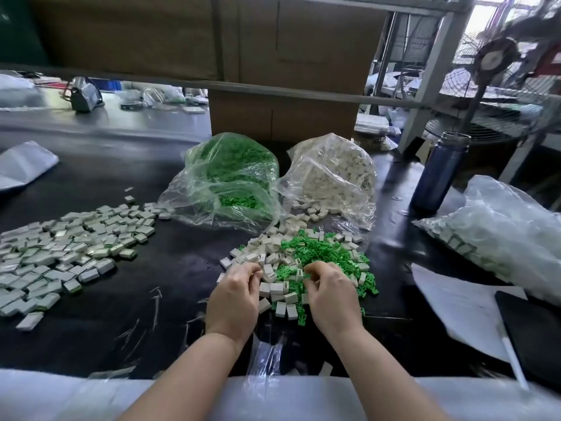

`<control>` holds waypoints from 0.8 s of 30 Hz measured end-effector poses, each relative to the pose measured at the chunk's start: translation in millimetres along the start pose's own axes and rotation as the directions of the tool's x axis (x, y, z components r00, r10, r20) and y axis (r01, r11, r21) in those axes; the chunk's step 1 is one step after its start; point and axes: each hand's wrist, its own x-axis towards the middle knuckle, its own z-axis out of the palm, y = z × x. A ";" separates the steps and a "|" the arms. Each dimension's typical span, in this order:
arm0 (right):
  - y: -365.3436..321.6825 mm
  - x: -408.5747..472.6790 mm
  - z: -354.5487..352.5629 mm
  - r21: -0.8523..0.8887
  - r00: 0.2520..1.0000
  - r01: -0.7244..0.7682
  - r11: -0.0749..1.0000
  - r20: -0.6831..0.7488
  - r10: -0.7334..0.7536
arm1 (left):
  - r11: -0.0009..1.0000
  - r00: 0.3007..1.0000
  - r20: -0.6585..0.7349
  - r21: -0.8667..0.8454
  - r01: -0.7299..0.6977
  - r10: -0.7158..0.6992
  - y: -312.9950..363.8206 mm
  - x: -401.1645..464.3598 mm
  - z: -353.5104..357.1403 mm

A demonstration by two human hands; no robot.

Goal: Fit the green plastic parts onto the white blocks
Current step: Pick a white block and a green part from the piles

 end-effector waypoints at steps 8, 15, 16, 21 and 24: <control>-0.1 4.4 14.4 -0.116 0.996 0.033 0.993 -0.082 -0.043 | 0.993 0.994 -0.013 0.050 -0.110 0.110 -1.6 2.1 0.6; 1.5 -0.8 17.8 -0.109 0.986 0.072 0.991 -0.143 -0.088 | 0.978 0.981 0.015 0.081 -0.192 0.191 -0.2 -2.7 -0.3; 1.9 -2.2 17.1 -0.077 0.983 0.087 0.993 -0.156 -0.098 | 0.974 0.977 0.020 0.085 -0.211 0.210 0.0 -2.3 -0.6; -2.0 -9.6 14.4 0.119 0.972 0.211 0.970 -0.135 -0.194 | 0.948 0.955 0.055 0.116 -0.295 0.291 2.7 -1.8 -3.6; -4.8 -14.3 15.9 0.194 0.970 0.242 0.951 -0.081 -0.230 | 0.953 0.955 0.061 0.078 -0.293 0.289 3.9 -2.9 -5.0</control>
